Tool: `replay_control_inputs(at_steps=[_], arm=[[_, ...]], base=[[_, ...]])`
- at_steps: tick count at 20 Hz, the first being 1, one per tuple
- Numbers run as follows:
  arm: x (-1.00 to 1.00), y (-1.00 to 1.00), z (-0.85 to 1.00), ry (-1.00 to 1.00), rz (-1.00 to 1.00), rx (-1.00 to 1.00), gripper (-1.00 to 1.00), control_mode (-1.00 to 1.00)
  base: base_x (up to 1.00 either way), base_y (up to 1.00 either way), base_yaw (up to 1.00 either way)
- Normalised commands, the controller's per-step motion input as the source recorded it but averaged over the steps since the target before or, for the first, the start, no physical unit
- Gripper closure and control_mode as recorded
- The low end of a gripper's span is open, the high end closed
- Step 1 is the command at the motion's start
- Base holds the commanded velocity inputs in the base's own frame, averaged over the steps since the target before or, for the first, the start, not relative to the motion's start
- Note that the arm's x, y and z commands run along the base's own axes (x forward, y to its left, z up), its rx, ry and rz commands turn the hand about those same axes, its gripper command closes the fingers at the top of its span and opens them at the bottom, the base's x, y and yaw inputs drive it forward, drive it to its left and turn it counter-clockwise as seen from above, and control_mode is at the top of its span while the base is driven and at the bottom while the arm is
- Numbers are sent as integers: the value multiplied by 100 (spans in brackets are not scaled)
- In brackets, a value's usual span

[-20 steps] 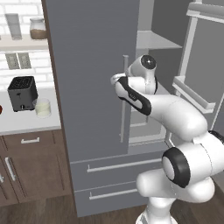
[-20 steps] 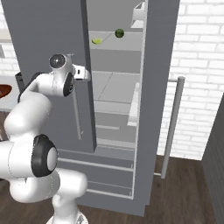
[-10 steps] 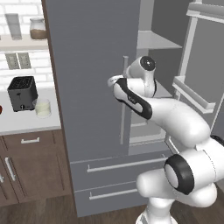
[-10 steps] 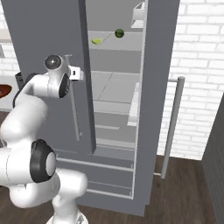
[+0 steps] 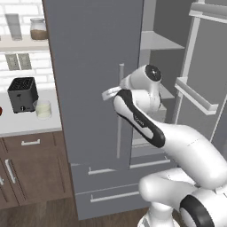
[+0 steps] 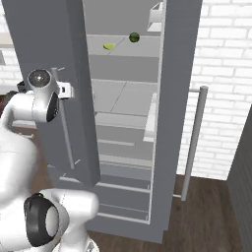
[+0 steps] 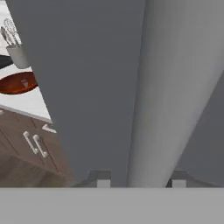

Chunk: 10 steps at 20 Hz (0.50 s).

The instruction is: Grab a lemon wedge from the fridge and one ice cube from the ice bowl, and put them in the glass of lemonade.

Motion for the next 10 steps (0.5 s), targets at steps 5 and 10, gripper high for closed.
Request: replay_control_inputs(at_steps=[5, 10], arm=[[-100, 78, 59, 1, 20, -2, 100, -100], [-99, 42, 50, 0, 19, -1, 100, -100]], base=[[0, 0, 0], [0, 0, 0]])
